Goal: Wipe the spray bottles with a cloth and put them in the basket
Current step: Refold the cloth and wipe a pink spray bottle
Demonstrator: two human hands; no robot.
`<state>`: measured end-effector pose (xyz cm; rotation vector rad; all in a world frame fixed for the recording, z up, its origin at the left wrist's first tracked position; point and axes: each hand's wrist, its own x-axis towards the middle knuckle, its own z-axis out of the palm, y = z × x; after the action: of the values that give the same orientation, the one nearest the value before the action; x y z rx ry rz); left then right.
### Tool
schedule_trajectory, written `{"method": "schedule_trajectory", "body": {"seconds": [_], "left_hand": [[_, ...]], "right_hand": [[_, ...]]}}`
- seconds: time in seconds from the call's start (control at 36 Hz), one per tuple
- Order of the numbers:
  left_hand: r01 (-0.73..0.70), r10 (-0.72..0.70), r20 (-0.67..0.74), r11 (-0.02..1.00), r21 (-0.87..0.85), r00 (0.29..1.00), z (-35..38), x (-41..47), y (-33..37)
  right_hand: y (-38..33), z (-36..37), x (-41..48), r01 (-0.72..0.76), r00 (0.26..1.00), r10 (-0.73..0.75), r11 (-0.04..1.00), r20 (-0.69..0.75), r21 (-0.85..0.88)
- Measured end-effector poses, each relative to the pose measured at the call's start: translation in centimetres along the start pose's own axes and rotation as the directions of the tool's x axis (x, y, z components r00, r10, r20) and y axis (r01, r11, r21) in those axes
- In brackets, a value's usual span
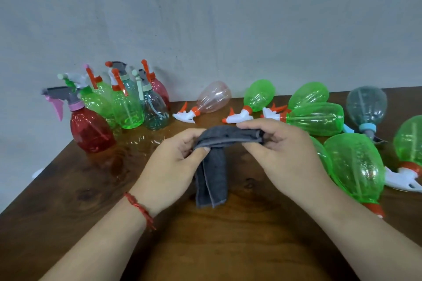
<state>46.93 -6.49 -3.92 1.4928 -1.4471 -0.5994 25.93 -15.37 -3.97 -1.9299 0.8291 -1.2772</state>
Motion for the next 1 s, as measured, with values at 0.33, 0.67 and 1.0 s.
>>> {"method": "schedule_trajectory", "body": {"seconds": [0.33, 0.67, 1.0], "left_hand": [[0.020, -0.071, -0.164, 0.955, -0.295, 0.984, -1.5, 0.2, 0.9], [-0.105, 0.081, -0.084, 0.939, -0.329, 0.993, -1.2, -0.4, 1.7], [-0.218, 0.186, -0.127, 0.917, -0.333, 0.974, -0.3, -0.8, 2.2]], "right_hand": [[-1.0, 0.2, -1.5, 0.436, 0.899, -0.328, 0.723, 0.289, -0.536], [-1.8, 1.0, -1.7, -0.064, 0.984, 0.067, 0.998, 0.162, -0.025], [-2.2, 1.0, -1.6, -0.053, 0.999, 0.054, 0.973, 0.003, 0.225]]}}
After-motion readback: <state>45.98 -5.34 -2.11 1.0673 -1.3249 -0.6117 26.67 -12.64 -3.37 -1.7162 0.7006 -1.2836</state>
